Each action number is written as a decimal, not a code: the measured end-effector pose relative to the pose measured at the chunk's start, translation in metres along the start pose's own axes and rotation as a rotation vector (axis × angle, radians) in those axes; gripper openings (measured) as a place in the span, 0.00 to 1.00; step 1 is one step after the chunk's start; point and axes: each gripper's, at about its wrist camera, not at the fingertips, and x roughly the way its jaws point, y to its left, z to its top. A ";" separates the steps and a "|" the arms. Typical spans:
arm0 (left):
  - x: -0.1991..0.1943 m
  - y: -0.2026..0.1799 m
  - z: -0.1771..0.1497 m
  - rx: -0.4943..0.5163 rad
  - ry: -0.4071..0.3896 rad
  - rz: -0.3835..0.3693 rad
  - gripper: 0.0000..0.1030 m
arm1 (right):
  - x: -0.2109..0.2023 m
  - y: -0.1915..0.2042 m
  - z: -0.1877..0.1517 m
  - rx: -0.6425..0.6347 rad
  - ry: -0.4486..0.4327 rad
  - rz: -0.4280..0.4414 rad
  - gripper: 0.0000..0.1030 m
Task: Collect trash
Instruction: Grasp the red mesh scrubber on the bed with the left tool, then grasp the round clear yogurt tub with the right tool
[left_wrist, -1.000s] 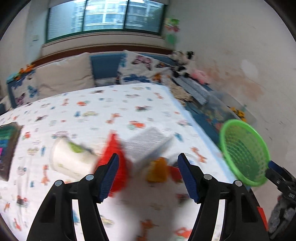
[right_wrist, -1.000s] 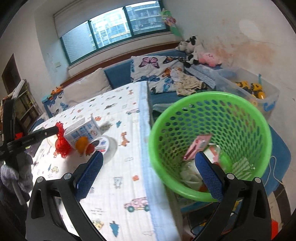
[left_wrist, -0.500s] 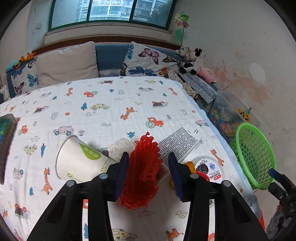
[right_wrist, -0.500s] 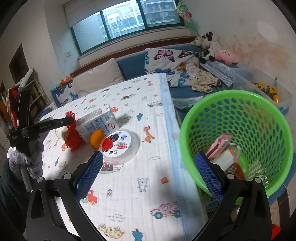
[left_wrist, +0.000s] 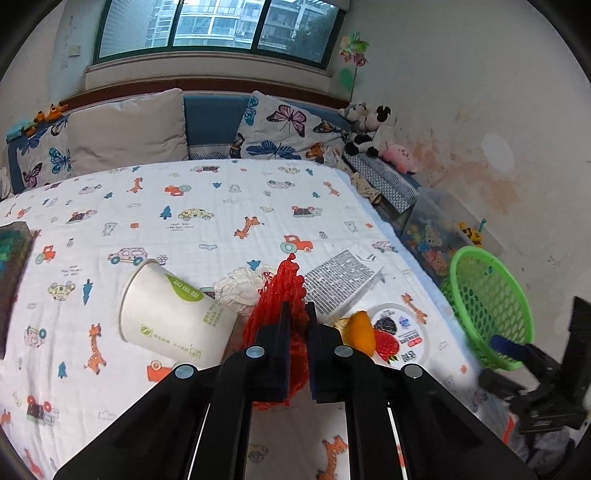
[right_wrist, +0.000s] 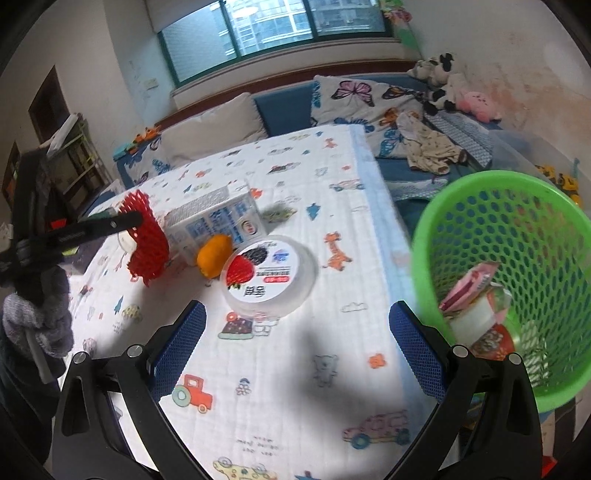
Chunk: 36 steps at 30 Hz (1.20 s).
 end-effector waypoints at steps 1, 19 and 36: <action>-0.004 0.000 0.000 -0.002 -0.004 -0.006 0.07 | 0.003 0.003 0.000 -0.005 0.004 0.003 0.96; -0.054 -0.005 -0.013 0.008 -0.046 -0.082 0.07 | 0.070 0.027 0.009 -0.104 0.109 0.001 0.96; -0.049 -0.004 -0.016 0.000 -0.021 -0.095 0.07 | 0.103 0.035 0.014 -0.165 0.158 -0.057 0.96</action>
